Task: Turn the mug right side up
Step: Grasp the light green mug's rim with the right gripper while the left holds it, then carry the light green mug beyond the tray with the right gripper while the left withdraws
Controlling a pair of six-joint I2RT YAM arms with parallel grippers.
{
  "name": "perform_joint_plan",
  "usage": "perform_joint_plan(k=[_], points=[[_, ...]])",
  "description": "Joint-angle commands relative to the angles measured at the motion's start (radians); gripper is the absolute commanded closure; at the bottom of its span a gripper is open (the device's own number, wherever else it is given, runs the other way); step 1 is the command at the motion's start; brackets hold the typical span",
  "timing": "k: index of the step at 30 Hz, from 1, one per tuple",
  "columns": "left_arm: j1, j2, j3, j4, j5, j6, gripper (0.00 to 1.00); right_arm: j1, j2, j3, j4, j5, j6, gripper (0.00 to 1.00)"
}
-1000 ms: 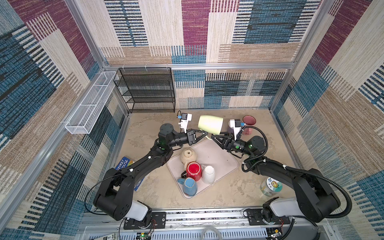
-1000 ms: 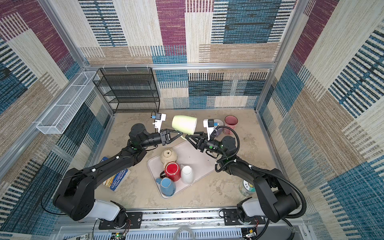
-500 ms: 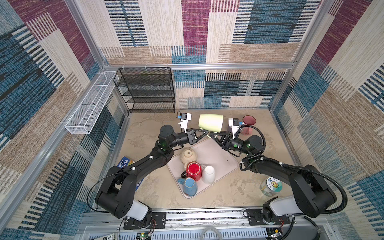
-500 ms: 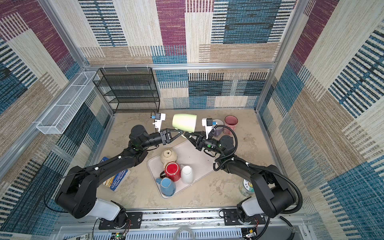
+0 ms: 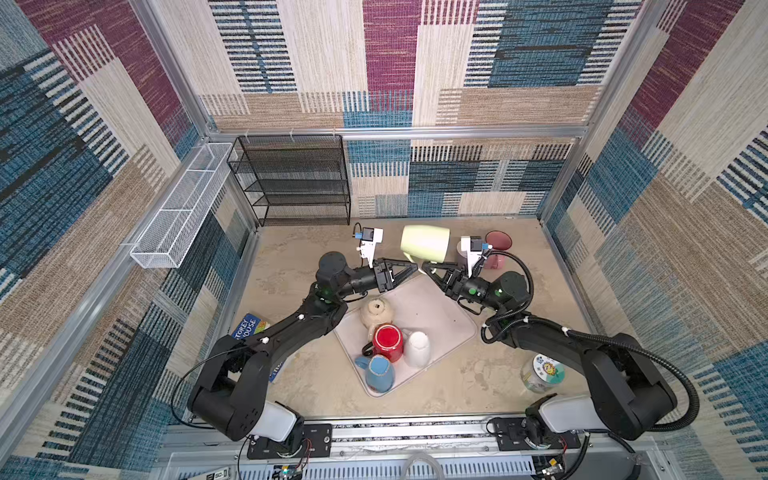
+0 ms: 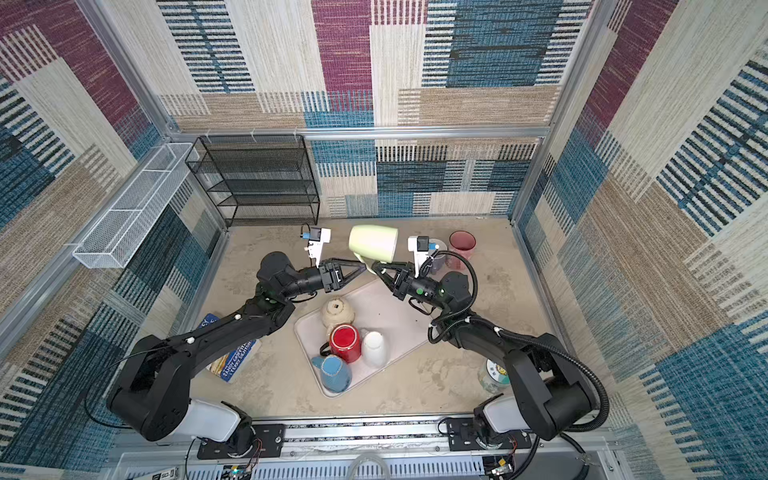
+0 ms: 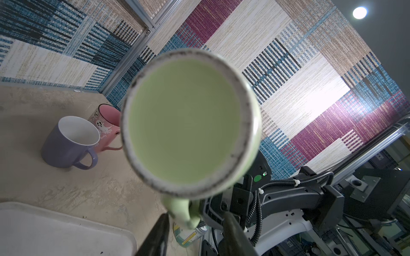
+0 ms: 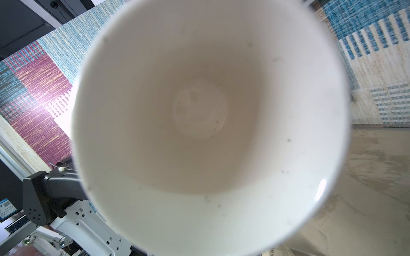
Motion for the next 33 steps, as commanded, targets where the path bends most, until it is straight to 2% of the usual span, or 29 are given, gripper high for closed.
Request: perform_joint_plan(k=[1, 4, 5, 8, 9, 11, 14, 19, 25, 29, 33], points=[[0.005, -0.033, 0.005, -0.082, -0.003, 0.091, 0.4, 0.003, -0.039, 0.005, -0.027, 0.05, -0.045, 1.0], [0.011, -0.077, 0.019, -0.229, -0.019, 0.168, 0.28, 0.002, -0.081, 0.021, -0.158, 0.076, -0.102, 1.0], [0.011, -0.096, 0.031, -0.311, -0.031, 0.21, 0.21, 0.002, -0.095, 0.038, -0.228, 0.085, -0.132, 1.0], [0.012, -0.157, 0.099, -0.631, -0.12, 0.373, 0.11, 0.002, -0.129, 0.112, -0.477, 0.134, -0.229, 1.0], [0.012, -0.17, 0.122, -0.728, -0.16, 0.421, 0.03, 0.002, -0.136, 0.139, -0.554, 0.152, -0.258, 1.0], [0.013, -0.194, 0.184, -0.933, -0.253, 0.526, 0.0, 0.002, -0.149, 0.179, -0.694, 0.215, -0.315, 1.0], [0.012, -0.211, 0.264, -1.148, -0.408, 0.612, 0.0, 0.002, -0.156, 0.236, -0.84, 0.297, -0.369, 1.0], [0.012, -0.209, 0.405, -1.408, -0.538, 0.674, 0.0, 0.002, -0.051, 0.424, -1.131, 0.379, -0.452, 1.0], [0.012, -0.239, 0.389, -1.471, -0.65, 0.733, 0.0, 0.002, 0.111, 0.658, -1.423, 0.505, -0.546, 1.0], [0.012, -0.259, 0.328, -1.446, -0.669, 0.731, 0.0, 0.002, 0.232, 0.801, -1.566, 0.596, -0.598, 1.0], [0.012, -0.237, 0.356, -1.488, -0.687, 0.747, 0.01, 0.003, 0.342, 0.926, -1.655, 0.63, -0.618, 1.0]])
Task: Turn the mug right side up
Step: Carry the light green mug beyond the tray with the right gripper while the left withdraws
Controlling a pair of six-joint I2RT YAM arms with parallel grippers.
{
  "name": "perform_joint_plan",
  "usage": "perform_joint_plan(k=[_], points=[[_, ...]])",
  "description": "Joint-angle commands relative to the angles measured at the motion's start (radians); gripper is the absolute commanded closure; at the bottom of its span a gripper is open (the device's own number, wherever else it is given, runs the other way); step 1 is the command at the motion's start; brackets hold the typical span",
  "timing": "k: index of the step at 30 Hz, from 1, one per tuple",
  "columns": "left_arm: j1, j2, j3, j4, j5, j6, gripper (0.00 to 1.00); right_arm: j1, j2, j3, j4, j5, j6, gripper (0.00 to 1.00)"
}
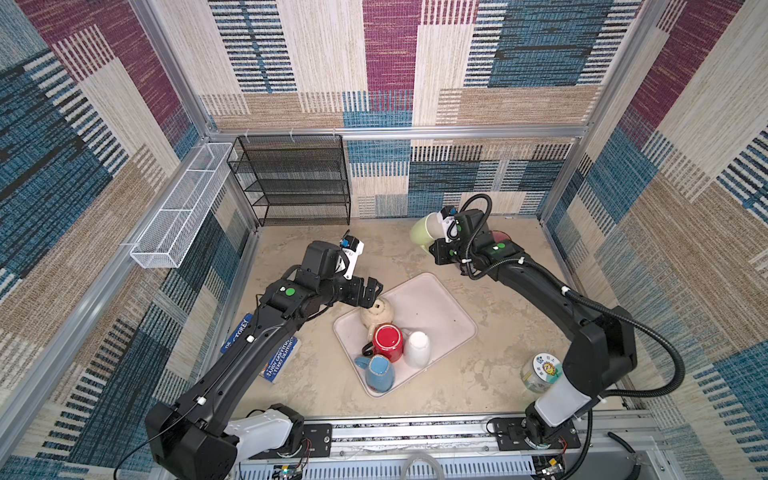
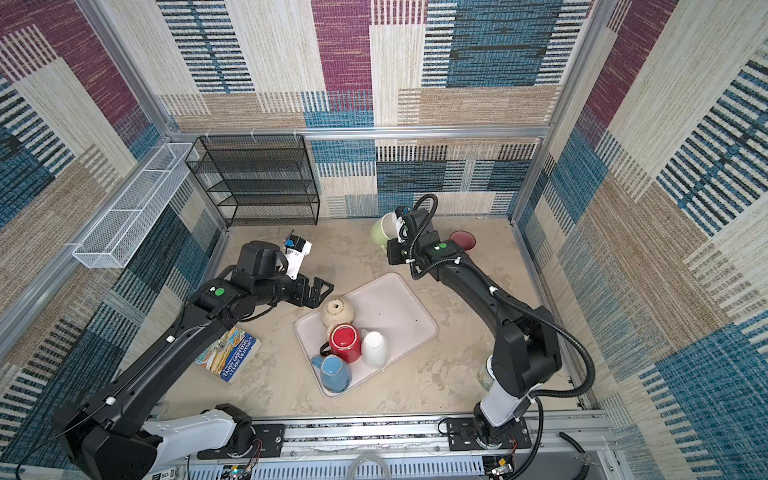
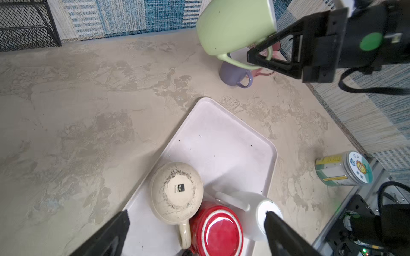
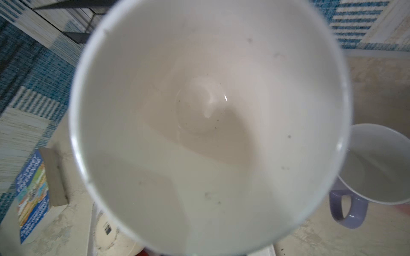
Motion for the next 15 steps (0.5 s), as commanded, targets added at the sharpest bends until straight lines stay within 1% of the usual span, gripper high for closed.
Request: perform_joint_plan(k=[1, 8, 15], points=[[0.001, 0.009, 0.018, -0.043, -0.055, 0.05, 0.0, -0.001, 0.061, 0.086, -0.077, 0.082, -0.05, 1.0], [0.001, -0.001, 0.021, -0.056, -0.072, 0.054, 0.0, -0.004, 0.231, 0.295, -0.23, 0.168, -0.089, 1.0], [0.0, 0.007, 0.021, -0.062, -0.053, 0.055, 0.01, -0.024, 0.338, 0.372, -0.283, 0.223, -0.105, 1.0]])
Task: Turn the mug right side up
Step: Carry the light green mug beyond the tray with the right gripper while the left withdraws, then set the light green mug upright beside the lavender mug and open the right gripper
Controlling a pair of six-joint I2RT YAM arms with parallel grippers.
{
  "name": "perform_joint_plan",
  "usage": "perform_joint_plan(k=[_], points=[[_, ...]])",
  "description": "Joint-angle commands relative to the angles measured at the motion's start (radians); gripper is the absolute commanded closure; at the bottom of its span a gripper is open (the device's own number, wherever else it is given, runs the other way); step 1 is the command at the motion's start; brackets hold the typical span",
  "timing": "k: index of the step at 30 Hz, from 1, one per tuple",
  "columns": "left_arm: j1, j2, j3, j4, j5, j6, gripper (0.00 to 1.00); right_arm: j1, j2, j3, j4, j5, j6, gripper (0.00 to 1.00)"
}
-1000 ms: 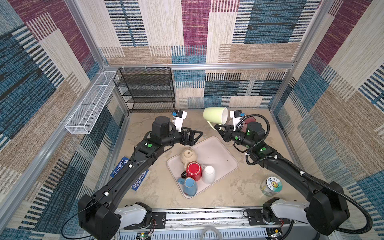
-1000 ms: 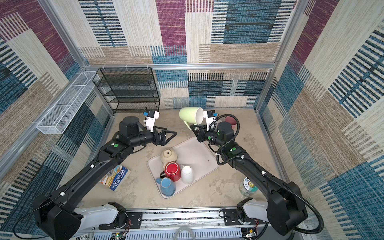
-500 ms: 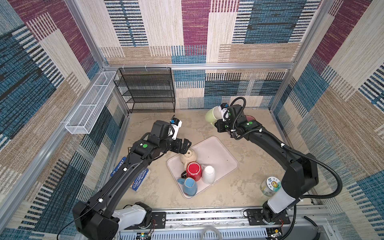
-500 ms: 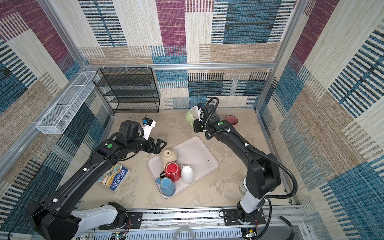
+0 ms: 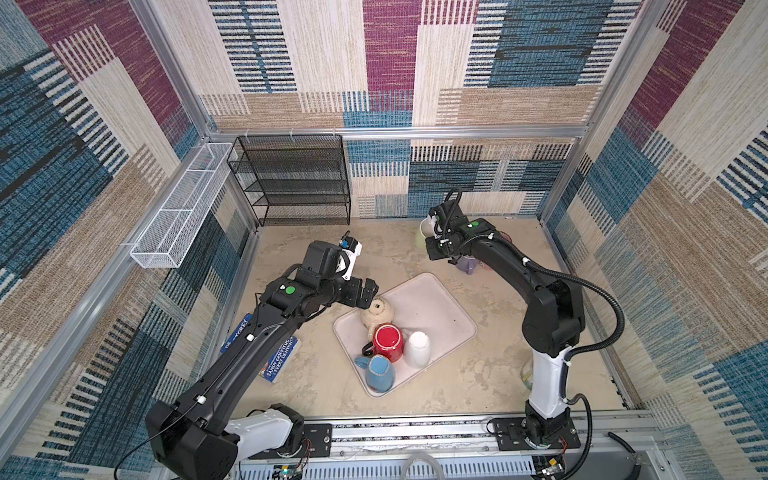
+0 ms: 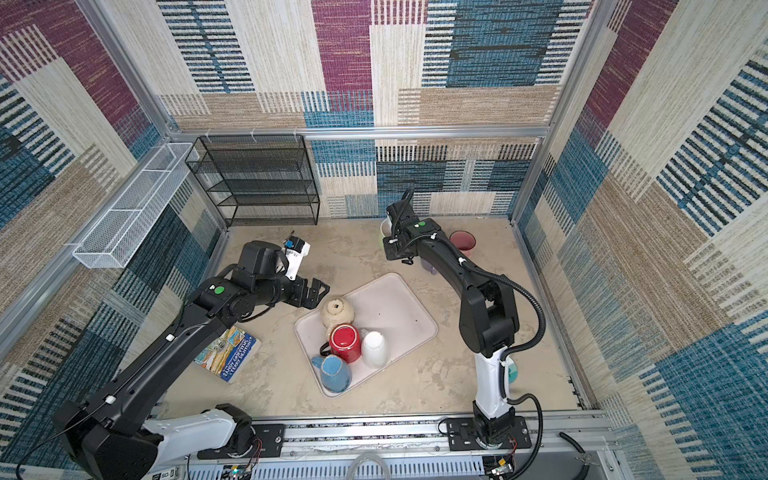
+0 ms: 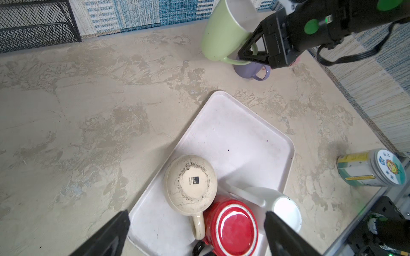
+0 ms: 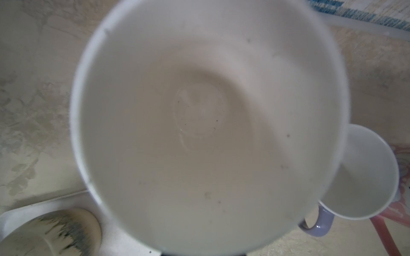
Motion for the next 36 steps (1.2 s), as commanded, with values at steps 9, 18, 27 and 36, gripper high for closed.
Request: perform_joint_plan(k=[9, 18, 27, 36], points=[[0.0, 0.009, 0.005, -0.019, 0.009, 0.04, 0.0, -0.042, 0.167, 0.193, -0.105, 0.123, -0.047, 1.0], [-0.004, 0.027, 0.008, -0.027, 0.005, 0.044, 0.01, -0.053, 0.275, 0.32, -0.19, 0.124, -0.066, 1.0], [-0.003, 0.03, 0.01, -0.031, 0.005, 0.047, 0.01, -0.053, 0.247, 0.264, -0.212, 0.127, -0.077, 1.0], [-0.007, 0.033, 0.011, -0.033, 0.009, 0.046, 0.01, -0.054, 0.208, 0.173, -0.184, 0.116, -0.08, 1.0]])
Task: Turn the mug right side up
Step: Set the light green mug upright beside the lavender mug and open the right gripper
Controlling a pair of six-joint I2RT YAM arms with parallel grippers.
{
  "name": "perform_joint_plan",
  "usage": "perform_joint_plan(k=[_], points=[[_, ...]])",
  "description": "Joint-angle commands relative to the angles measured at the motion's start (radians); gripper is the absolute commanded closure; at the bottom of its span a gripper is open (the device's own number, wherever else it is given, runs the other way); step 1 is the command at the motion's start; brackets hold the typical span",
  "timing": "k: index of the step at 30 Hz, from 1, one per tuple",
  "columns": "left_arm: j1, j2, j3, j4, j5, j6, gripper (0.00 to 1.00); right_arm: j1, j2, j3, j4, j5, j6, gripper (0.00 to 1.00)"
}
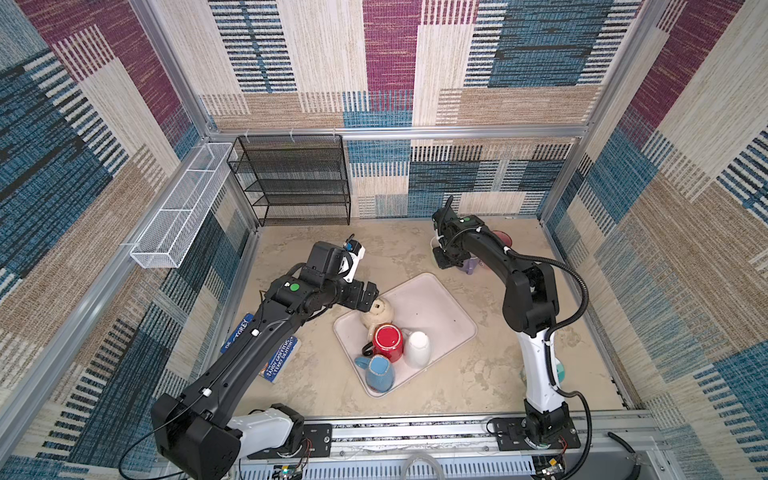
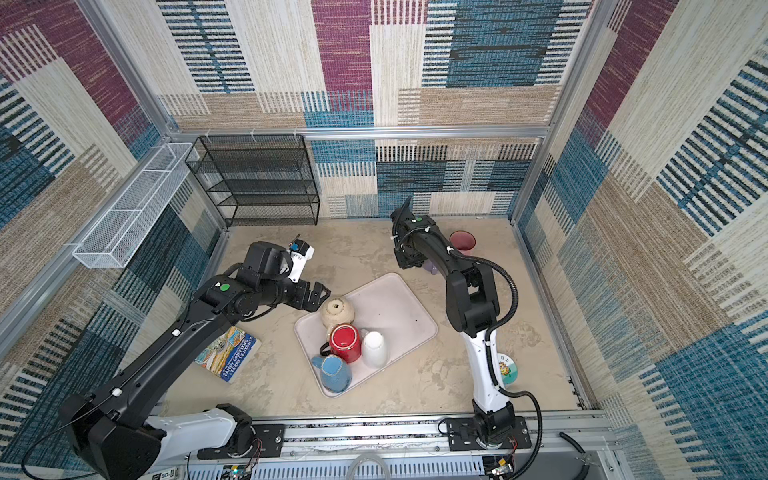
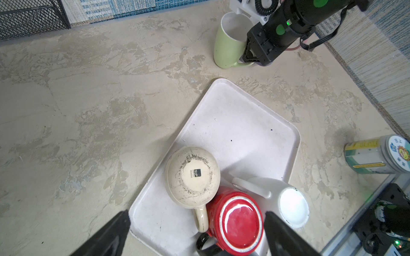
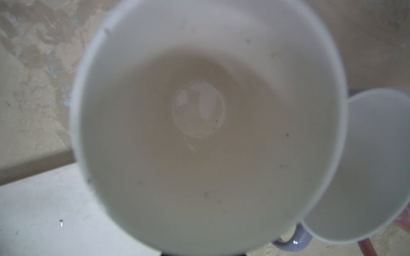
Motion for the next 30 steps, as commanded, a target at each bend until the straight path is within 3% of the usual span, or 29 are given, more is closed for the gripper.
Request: perform_joint_plan(k=[1, 8, 18, 24, 30], points=[[-0.002, 0.002, 0.008, -0.002, 0.006, 0.015, 0.01, -0.001, -0.01, 0.0, 0.055, 0.007, -0.002, 1.0], [-0.005, 0.002, 0.01, -0.005, 0.003, 0.018, 0.01, -0.001, 0.001, 0.001, 0.044, 0.004, -0.004, 0.86], [-0.014, -0.007, 0.012, -0.009, -0.006, 0.028, 0.02, 0.002, -0.071, -0.043, 0.062, 0.025, 0.002, 0.43], [-0.098, -0.012, 0.02, -0.051, -0.138, 0.069, 0.01, 0.019, -0.178, -0.102, 0.107, 0.037, 0.005, 0.32], [-0.12, -0.021, 0.011, -0.065, -0.087, 0.068, 0.0, 0.061, -0.352, -0.237, 0.209, 0.034, 0.016, 0.25]])
